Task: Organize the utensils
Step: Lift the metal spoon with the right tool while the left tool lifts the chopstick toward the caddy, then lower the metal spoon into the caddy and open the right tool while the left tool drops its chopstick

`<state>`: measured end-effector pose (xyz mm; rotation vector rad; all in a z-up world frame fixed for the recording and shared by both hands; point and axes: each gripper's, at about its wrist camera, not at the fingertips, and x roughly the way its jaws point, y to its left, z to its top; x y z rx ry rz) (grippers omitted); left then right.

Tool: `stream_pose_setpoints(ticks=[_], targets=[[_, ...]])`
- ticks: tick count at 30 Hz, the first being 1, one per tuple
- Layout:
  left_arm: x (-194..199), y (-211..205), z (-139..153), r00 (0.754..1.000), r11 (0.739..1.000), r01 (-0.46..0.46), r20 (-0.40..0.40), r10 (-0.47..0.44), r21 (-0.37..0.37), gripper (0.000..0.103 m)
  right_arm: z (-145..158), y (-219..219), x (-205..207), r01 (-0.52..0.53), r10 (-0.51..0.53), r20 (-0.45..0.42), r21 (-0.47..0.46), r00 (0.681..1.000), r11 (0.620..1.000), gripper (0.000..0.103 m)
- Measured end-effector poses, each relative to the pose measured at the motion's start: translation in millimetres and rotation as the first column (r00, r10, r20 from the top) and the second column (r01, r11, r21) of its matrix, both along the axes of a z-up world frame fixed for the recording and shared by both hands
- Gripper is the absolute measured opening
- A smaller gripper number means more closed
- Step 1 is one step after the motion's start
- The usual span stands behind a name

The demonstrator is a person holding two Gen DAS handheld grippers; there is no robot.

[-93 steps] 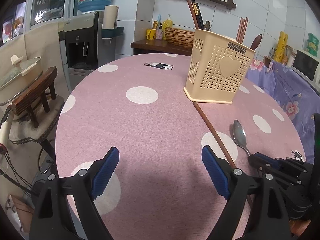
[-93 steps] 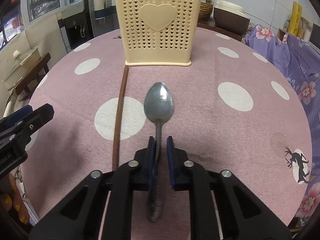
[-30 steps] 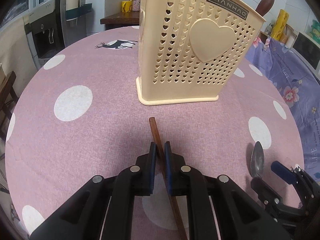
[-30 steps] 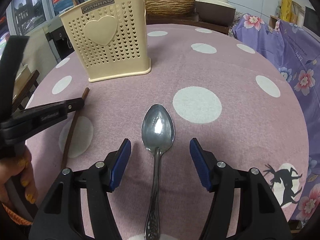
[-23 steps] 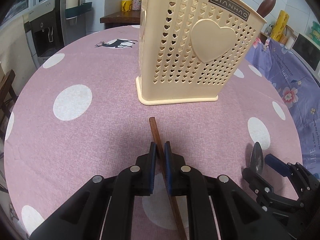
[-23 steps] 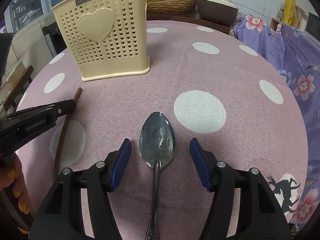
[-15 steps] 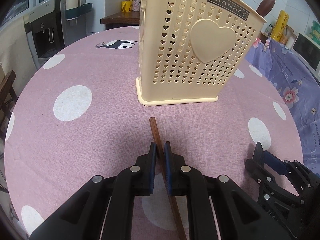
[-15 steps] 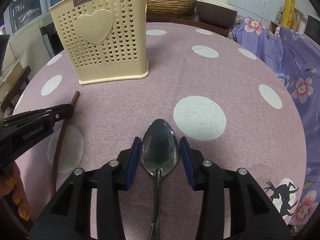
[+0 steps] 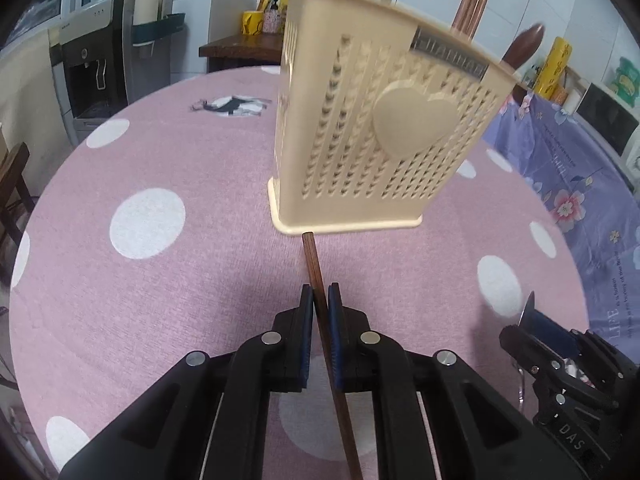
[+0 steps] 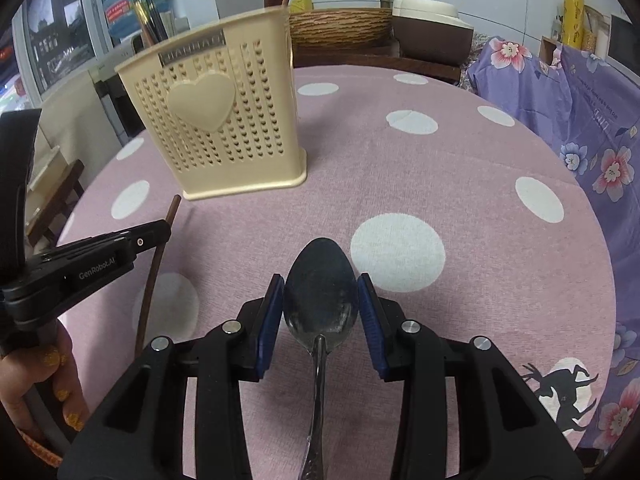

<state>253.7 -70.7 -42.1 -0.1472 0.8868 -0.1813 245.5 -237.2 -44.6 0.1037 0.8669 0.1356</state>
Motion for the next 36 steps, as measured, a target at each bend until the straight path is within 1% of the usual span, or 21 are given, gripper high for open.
stream_pose_setpoints(ticks=[4,6,9,12,16,21,29,33,36], targets=[[-17,8,36,0.996,0.999,0.017,0.083,-0.014,-0.035,0.008,26,-4,-12,-0.013,0.011,0.047,0.043,0.999,0.999,0.038],[-28,13,56,0.991,0.998,0.031,0.133,-0.024,-0.046,0.008,40,-5,-19,-0.024,0.020,0.076,0.047,0.997,0.999,0.038],[-47,17,89,0.977,0.997,0.053,0.211,-0.039,-0.060,0.008,65,-7,-28,-0.036,0.028,0.124,0.063,0.992,0.997,0.038],[-60,21,112,0.961,0.996,0.064,0.271,-0.046,-0.058,0.008,83,-8,-35,-0.052,0.038,0.154,0.085,0.987,0.995,0.038],[-66,22,124,0.948,0.997,0.065,0.315,-0.046,-0.048,0.008,93,1,-38,-0.060,0.049,0.178,0.055,0.983,0.997,0.038],[-63,19,124,0.947,0.997,0.068,0.318,-0.051,-0.042,0.008,91,10,-35,-0.069,0.061,0.177,0.042,0.982,0.997,0.038],[-68,24,132,0.938,0.995,0.082,0.341,-0.059,-0.055,0.008,95,17,-35,-0.095,0.089,0.190,0.020,0.978,0.995,0.038],[-65,25,142,0.932,0.994,0.093,0.357,-0.065,-0.063,0.008,107,22,-29,-0.116,0.109,0.211,0.019,0.971,0.993,0.038],[-60,24,156,0.924,0.993,0.104,0.377,-0.072,-0.065,0.007,126,28,-20,-0.133,0.128,0.249,0.002,0.960,0.991,0.038]])
